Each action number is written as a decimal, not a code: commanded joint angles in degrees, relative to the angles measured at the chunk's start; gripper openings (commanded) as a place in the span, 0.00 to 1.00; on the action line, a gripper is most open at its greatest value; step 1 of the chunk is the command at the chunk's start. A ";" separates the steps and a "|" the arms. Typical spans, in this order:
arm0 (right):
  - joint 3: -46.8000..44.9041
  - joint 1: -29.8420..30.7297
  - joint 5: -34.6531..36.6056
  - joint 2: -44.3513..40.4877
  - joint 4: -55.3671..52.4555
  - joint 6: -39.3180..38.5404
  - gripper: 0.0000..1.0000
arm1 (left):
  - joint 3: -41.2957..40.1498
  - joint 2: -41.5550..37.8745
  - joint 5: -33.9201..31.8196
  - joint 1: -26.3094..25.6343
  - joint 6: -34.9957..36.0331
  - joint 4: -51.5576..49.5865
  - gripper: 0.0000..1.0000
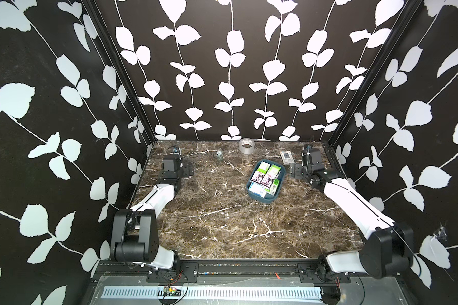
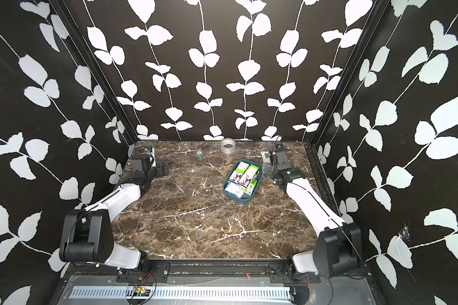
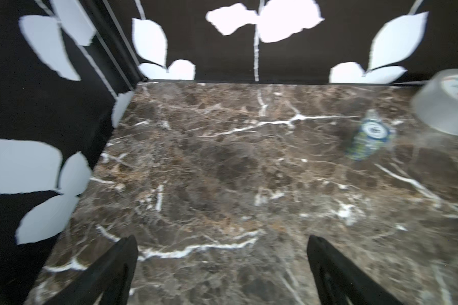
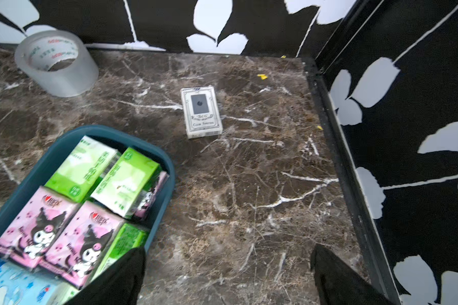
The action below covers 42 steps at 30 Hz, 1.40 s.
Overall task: Put the pocket tissues into the storage box
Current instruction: Reset both arms
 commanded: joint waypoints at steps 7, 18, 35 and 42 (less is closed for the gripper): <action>-10.52 -3.35 6.18 -3.87 13.34 0.83 1.00 | -10.08 -2.90 -0.08 1.51 3.08 6.32 0.99; -24.57 -4.49 3.55 -2.09 34.71 -13.65 1.00 | -19.32 1.13 -4.64 0.63 1.51 24.61 0.99; -38.82 -9.21 -3.97 7.57 68.66 -16.95 1.00 | -25.90 5.63 3.72 -1.16 7.54 42.13 0.99; -39.77 -15.33 -15.25 11.10 74.19 -13.68 1.00 | -25.69 4.92 3.79 -1.14 7.35 40.43 0.99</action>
